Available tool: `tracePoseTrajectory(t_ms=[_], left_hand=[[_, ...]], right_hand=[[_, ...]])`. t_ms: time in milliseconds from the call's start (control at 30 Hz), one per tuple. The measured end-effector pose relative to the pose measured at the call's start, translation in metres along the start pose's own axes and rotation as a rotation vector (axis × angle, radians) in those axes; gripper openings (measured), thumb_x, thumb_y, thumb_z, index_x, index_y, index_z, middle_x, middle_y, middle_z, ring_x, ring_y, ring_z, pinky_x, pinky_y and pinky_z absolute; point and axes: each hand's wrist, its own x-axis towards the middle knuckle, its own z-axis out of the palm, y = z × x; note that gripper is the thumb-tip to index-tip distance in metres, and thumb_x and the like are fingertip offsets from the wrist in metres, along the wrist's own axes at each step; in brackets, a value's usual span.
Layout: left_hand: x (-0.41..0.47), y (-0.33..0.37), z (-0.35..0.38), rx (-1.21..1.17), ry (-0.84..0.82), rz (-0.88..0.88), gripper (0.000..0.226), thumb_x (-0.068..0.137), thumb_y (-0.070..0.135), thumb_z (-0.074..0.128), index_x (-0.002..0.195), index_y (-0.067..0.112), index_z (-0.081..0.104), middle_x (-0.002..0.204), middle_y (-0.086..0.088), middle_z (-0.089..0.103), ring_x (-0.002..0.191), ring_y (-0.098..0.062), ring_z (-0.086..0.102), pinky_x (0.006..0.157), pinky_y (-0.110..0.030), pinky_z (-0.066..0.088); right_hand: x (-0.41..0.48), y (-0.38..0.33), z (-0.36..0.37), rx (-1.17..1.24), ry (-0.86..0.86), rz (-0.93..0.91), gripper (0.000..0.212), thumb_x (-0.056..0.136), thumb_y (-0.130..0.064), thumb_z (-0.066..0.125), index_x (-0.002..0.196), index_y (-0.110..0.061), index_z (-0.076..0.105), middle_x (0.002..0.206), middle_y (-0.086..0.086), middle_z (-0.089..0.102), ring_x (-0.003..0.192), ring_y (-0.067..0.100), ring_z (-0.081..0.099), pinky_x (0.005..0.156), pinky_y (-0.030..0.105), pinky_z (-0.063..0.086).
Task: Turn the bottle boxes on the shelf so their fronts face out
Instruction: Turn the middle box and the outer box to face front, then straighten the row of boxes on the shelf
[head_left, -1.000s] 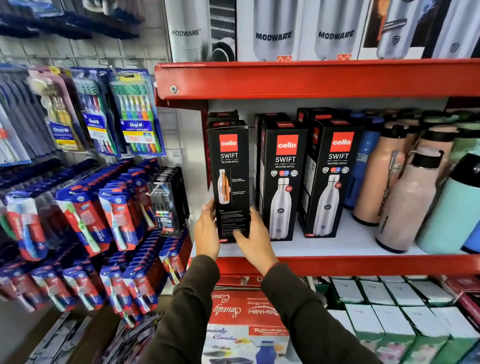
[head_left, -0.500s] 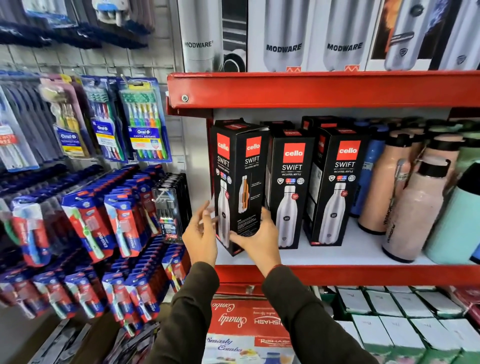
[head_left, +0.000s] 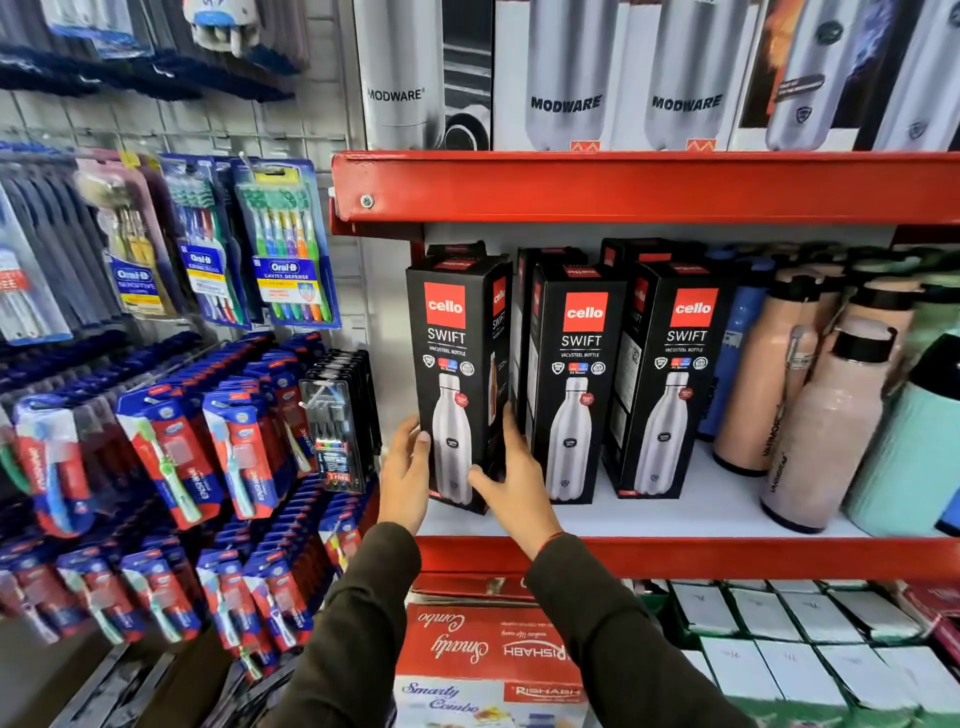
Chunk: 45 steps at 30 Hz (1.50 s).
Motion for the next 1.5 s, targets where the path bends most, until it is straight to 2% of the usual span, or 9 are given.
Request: tracePoseTrajectory(t_ms=[167, 300, 600, 700, 800, 933, 1133, 1367, 1500], left_hand=[[-0.004, -0.005, 0.005, 0.032, -0.002, 0.000, 0.031, 0.100, 0.026, 0.045, 0.130, 0.023, 0.050, 0.131, 0.001, 0.058, 0.122, -0.017, 0.055, 0.108, -0.041, 0.043], [-0.008, -0.008, 0.007, 0.046, 0.017, -0.009, 0.029, 0.099, 0.029, 0.047, 0.128, 0.027, 0.050, 0.127, 0.004, 0.058, 0.120, -0.017, 0.057, 0.106, -0.044, 0.046], [-0.021, -0.003, 0.004, -0.017, 0.033, -0.017, 0.026, 0.097, 0.030, 0.050, 0.123, 0.033, 0.054, 0.128, 0.002, 0.061, 0.123, -0.017, 0.057, 0.106, -0.045, 0.047], [-0.030, -0.002, -0.001, -0.031, 0.042, -0.020, 0.026, 0.095, 0.033, 0.053, 0.121, 0.039, 0.057, 0.126, 0.004, 0.064, 0.120, -0.013, 0.060, 0.104, -0.049, 0.048], [-0.044, 0.001, -0.005, -0.028, 0.056, -0.001, 0.024, 0.094, 0.035, 0.056, 0.115, 0.047, 0.060, 0.121, 0.009, 0.067, 0.117, -0.010, 0.062, 0.100, -0.049, 0.051], [-0.061, 0.007, -0.008, -0.031, 0.102, 0.000, 0.030, 0.093, 0.031, 0.060, 0.100, 0.060, 0.061, 0.104, 0.028, 0.068, 0.109, 0.006, 0.062, 0.098, -0.044, 0.053], [-0.074, 0.012, -0.008, -0.034, 0.116, 0.004, 0.035, 0.092, 0.031, 0.060, 0.095, 0.066, 0.060, 0.101, 0.030, 0.065, 0.099, 0.018, 0.061, 0.099, -0.044, 0.053], [-0.077, 0.016, -0.002, -0.030, 0.159, -0.008, 0.026, 0.093, 0.030, 0.059, 0.102, 0.054, 0.061, 0.107, 0.017, 0.066, 0.094, 0.021, 0.060, 0.102, -0.043, 0.051], [-0.088, 0.012, 0.015, 0.018, 0.354, 0.093, 0.028, 0.096, 0.026, 0.055, 0.123, 0.031, 0.061, 0.126, 0.004, 0.064, 0.113, -0.007, 0.060, 0.100, -0.040, 0.051]], right_hand=[[0.000, 0.005, 0.000, -0.051, -0.012, 0.020, 0.077, 0.091, -0.003, 0.050, 0.155, -0.027, 0.014, 0.147, 0.006, 0.049, 0.132, 0.015, 0.049, 0.103, 0.010, 0.032], [0.002, 0.011, 0.002, -0.071, 0.013, 0.033, 0.076, 0.093, 0.000, 0.048, 0.155, -0.027, 0.014, 0.141, 0.009, 0.055, 0.127, 0.020, 0.054, 0.103, 0.016, 0.035], [-0.011, 0.004, -0.001, 0.000, 0.037, 0.030, 0.051, 0.101, -0.018, 0.046, 0.150, -0.020, 0.033, 0.132, 0.007, 0.061, 0.121, 0.018, 0.059, 0.089, 0.004, 0.034], [-0.020, 0.000, -0.004, 0.065, 0.034, 0.033, 0.048, 0.102, -0.020, 0.046, 0.149, -0.021, 0.036, 0.127, -0.008, 0.056, 0.114, 0.001, 0.053, 0.088, -0.005, 0.033], [-0.031, 0.000, -0.006, 0.100, 0.028, 0.022, 0.046, 0.101, -0.023, 0.046, 0.147, -0.027, 0.040, 0.122, -0.014, 0.059, 0.110, -0.001, 0.060, 0.099, 0.011, 0.042], [-0.044, 0.005, -0.006, 0.108, 0.071, 0.022, 0.046, 0.099, -0.028, 0.050, 0.144, -0.030, 0.044, 0.117, 0.013, 0.070, 0.109, 0.029, 0.063, 0.096, 0.040, 0.052], [-0.054, 0.006, -0.007, 0.113, 0.081, 0.017, 0.048, 0.096, -0.037, 0.048, 0.144, -0.040, 0.041, 0.116, 0.023, 0.066, 0.101, 0.037, 0.065, 0.091, 0.052, 0.053], [-0.056, 0.003, -0.013, 0.100, 0.050, 0.011, 0.046, 0.099, -0.037, 0.047, 0.144, -0.035, 0.042, 0.120, 0.018, 0.067, 0.102, 0.030, 0.068, 0.093, 0.046, 0.055], [-0.063, 0.003, -0.031, 0.184, 0.116, -0.002, 0.038, 0.101, -0.028, 0.048, 0.139, -0.028, 0.050, 0.137, -0.001, 0.058, 0.114, 0.007, 0.062, 0.101, 0.025, 0.050]])
